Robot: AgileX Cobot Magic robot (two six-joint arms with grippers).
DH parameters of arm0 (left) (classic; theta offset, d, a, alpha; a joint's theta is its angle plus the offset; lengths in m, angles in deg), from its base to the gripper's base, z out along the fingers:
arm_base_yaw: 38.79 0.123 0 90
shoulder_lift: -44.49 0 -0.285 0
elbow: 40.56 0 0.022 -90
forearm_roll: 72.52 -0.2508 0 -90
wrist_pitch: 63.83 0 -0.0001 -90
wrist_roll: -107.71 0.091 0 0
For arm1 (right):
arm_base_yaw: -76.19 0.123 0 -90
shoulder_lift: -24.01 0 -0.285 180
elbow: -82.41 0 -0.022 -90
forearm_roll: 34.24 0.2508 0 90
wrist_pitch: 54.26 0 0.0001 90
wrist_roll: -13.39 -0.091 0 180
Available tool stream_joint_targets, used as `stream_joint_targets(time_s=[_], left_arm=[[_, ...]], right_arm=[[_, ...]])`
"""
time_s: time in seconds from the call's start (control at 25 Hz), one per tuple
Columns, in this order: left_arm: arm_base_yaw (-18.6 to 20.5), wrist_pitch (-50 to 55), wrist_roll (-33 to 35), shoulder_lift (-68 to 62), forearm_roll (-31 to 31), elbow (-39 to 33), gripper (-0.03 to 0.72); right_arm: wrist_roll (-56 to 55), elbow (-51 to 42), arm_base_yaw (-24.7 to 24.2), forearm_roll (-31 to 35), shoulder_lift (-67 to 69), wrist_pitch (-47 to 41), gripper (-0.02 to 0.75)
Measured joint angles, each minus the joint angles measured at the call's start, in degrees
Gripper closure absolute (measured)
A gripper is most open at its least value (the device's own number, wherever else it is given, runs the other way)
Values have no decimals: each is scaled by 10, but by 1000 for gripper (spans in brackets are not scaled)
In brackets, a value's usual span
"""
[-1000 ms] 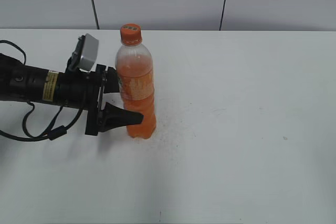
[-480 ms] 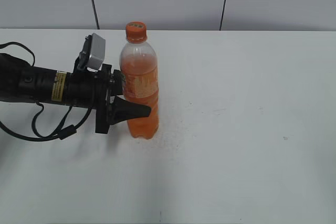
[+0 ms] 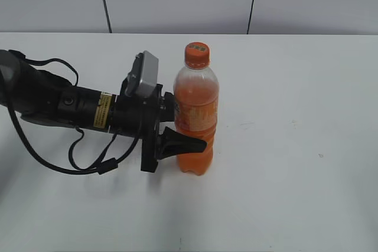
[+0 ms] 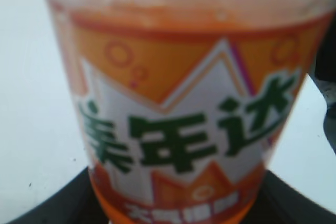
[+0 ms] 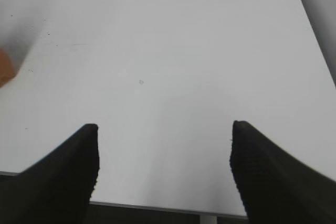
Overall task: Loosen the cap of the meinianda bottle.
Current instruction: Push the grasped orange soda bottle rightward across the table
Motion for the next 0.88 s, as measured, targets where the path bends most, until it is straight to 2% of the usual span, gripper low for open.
stream_joint_targets(time_s=[0.24, 0.4, 0.68, 0.88], left_arm=[[-28, 12, 16, 0, 19, 0, 288], [-28, 17, 16, 0, 24, 0, 288], [-29, 20, 16, 0, 26, 0, 288], [-30, 20, 16, 0, 28, 0, 288]], right_arm=[[0, 14, 0, 18, 3, -8, 154], [0, 79, 0, 36, 109, -46, 200], [18, 306, 0, 80, 428, -91, 343], [30, 486, 0, 113, 644, -110, 374]])
